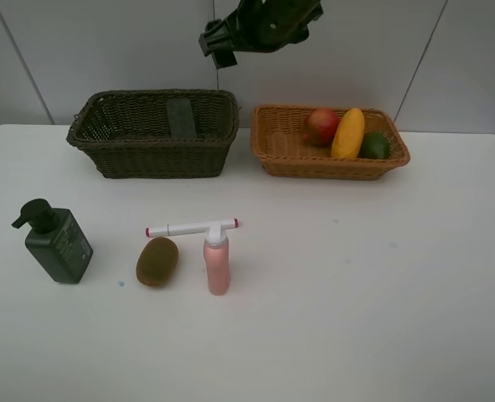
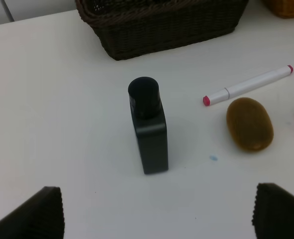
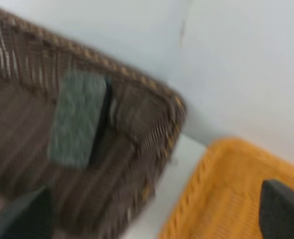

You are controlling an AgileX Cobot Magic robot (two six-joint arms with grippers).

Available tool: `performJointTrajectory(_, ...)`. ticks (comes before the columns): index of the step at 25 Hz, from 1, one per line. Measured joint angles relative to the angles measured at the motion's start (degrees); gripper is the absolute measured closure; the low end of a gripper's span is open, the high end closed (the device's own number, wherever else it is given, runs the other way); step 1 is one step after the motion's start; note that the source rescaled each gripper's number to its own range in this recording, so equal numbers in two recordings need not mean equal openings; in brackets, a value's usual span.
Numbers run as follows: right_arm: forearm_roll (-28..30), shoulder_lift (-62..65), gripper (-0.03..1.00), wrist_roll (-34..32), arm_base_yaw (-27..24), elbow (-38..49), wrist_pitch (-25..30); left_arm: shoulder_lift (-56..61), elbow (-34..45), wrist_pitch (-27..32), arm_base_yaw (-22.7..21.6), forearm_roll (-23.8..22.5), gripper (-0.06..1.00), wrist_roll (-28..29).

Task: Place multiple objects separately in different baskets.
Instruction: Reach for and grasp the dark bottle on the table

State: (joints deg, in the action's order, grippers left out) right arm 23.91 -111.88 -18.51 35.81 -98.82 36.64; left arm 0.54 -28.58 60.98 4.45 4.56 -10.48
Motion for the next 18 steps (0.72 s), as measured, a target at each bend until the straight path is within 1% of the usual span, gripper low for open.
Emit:
performJointTrajectory(5, -0.12, 11.57, -0.03, 0.0, 1.16, 13.22, 0.49, 0.0, 0.0, 0.0, 0.0, 0.0, -0.06, 0.0)
performJointTrajectory(9, -1.89, 19.52, -0.03, 0.0, 0.58, 21.53, 2.8, 0.0, 0.0, 0.0, 0.0, 0.0, -0.06, 0.0)
performJointTrajectory(11, -2.42, 22.98, -0.03, 0.0, -0.55, 25.21, 3.87, 0.0, 0.0, 0.0, 0.0, 0.0, -0.06, 0.0)
performJointTrajectory(14, -3.87, 28.85, -0.03, 0.23, -3.53, 30.6, 4.68, 0.0, 0.0, 0.0, 0.0, 0.0, -0.06, 0.0)
performJointTrajectory(18, -7.05, 36.62, -0.03, 1.89, -8.99, 36.73, 4.95, 0.0, 0.0, 0.0, 0.0, 0.0, -0.06, 0.0)
